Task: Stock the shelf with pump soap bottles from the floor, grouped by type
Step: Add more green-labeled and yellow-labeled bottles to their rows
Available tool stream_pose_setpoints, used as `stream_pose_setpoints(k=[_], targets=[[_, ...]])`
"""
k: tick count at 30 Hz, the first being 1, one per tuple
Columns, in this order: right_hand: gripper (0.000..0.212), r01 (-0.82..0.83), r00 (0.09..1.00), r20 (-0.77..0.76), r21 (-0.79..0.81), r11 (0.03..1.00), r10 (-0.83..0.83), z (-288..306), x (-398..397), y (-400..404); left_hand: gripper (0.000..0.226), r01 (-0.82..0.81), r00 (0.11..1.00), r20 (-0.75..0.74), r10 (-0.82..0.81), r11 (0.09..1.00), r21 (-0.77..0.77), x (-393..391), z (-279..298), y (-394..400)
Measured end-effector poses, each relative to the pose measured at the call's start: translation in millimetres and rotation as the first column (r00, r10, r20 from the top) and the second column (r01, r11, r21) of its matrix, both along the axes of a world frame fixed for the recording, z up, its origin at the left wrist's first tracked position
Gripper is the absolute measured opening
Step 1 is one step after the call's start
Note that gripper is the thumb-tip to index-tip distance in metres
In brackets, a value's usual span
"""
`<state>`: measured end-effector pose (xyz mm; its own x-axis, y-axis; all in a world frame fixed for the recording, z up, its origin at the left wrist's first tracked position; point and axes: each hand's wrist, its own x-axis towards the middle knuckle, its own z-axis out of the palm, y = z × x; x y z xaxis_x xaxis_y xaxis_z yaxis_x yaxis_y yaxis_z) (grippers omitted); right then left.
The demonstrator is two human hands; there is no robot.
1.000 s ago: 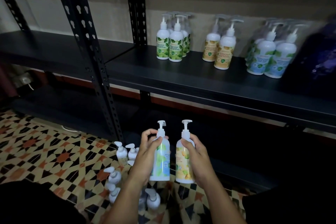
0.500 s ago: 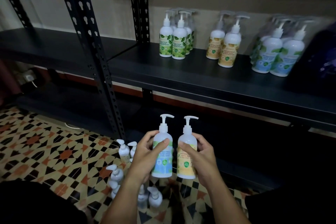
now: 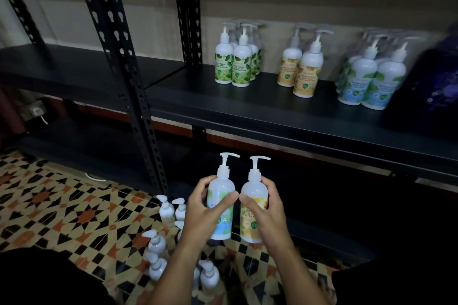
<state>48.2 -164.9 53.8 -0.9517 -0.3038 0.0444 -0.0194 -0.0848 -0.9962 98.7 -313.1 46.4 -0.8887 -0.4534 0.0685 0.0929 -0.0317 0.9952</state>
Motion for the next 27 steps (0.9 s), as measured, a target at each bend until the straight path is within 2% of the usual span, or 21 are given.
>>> stream_pose_setpoints(k=[3, 5, 13, 20, 27], targets=[[0.06, 0.036, 0.999, -0.024, 0.009, 0.999, -0.036, 6, -3, 1, 0.043, -0.042, 0.998, -0.046, 0.043, 0.999, 0.005, -4, 10, 1], [0.064, 0.054, 0.998, -0.043, -0.003, 0.999, -0.054, 16, -5, 1, 0.04, -0.047, 0.997, -0.064, 0.047, 0.999, -0.003, -9, 18, 1], [0.068, 0.112, 0.962, -0.239, -0.11, 0.988, -0.136, 79, -18, -7, 0.04, 0.003, 0.978, -0.206, -0.027, 0.993, -0.115, -30, 93, -3], [0.07, 0.205, 0.874, -0.412, -0.164, 0.965, -0.256, 140, -49, -7, 0.037, -0.072, 0.946, -0.324, -0.019, 0.961, -0.266, -63, 165, -10], [0.068, 0.339, 0.788, -0.518, -0.085, 0.937, -0.332, 178, -94, -5, 0.04, -0.045, 0.93, -0.361, -0.075, 0.949, -0.311, -99, 210, -17]])
